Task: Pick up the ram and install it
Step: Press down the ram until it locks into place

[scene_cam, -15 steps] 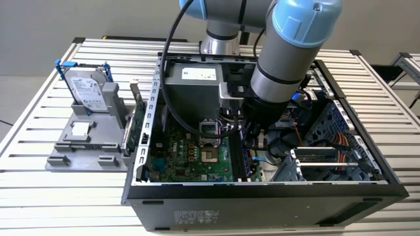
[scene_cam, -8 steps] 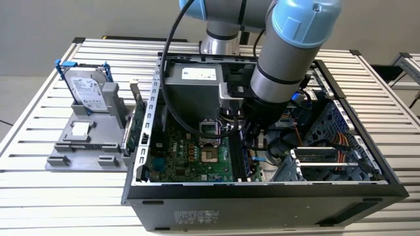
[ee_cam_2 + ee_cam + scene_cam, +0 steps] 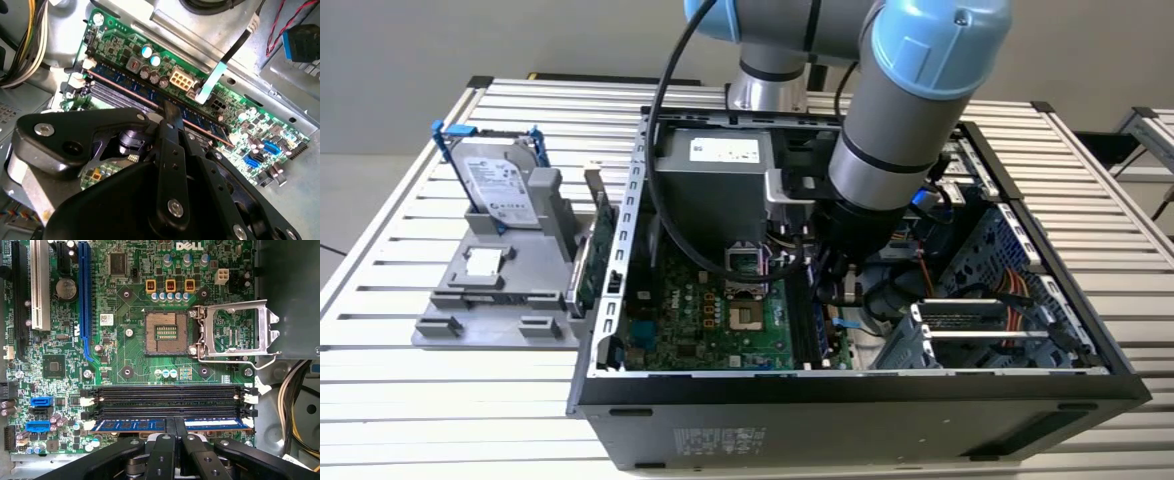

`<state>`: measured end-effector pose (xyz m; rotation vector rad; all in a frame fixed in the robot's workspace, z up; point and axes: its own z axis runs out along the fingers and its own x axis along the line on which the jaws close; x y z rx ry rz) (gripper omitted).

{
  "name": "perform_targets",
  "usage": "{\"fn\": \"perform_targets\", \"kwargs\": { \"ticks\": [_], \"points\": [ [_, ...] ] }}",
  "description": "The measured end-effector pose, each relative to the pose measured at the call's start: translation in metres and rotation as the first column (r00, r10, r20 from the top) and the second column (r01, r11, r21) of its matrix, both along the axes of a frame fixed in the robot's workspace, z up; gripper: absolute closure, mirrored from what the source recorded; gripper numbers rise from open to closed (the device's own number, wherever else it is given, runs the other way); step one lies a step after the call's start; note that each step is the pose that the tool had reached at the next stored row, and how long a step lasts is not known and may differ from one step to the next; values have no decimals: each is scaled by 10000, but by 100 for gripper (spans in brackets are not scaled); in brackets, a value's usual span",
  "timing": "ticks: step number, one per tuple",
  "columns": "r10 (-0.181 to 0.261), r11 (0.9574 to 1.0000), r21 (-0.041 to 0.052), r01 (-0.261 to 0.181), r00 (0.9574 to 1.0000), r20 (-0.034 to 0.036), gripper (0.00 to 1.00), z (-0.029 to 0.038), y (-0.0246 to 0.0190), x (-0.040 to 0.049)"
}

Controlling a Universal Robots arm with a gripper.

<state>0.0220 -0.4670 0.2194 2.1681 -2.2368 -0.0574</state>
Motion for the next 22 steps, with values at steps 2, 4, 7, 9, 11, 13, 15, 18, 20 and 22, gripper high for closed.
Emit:
{"fn": "perform_targets", "kwargs": {
  "ticks": [2, 4, 7, 9, 11, 13, 15, 18, 20, 22],
  "points": [
    [0, 10000, 7, 0, 10000, 2, 100, 9, 1, 0],
    [1, 10000, 29, -1, 10000, 7, 100, 31, 3, 2],
    [2, 10000, 8, -2, 10000, 2, 100, 120, 1, 1],
    [2, 10000, 5, -2, 10000, 1, 100, 172, 2, 1],
    [1, 10000, 3, -1, 10000, 1, 100, 211, 2, 1],
    [1, 10000, 5, -1, 10000, 1, 100, 236, 2, 1],
    [1, 10000, 5, -1, 10000, 1, 100, 246, 2, 1],
    [1, 10000, 7, -1, 10000, 2, 100, 246, 2, 1],
    [1, 10000, 5, -1, 10000, 1, 100, 247, 2, 1],
    [1, 10000, 5, -1, 10000, 1, 100, 248, 2, 1]
  ]
}}
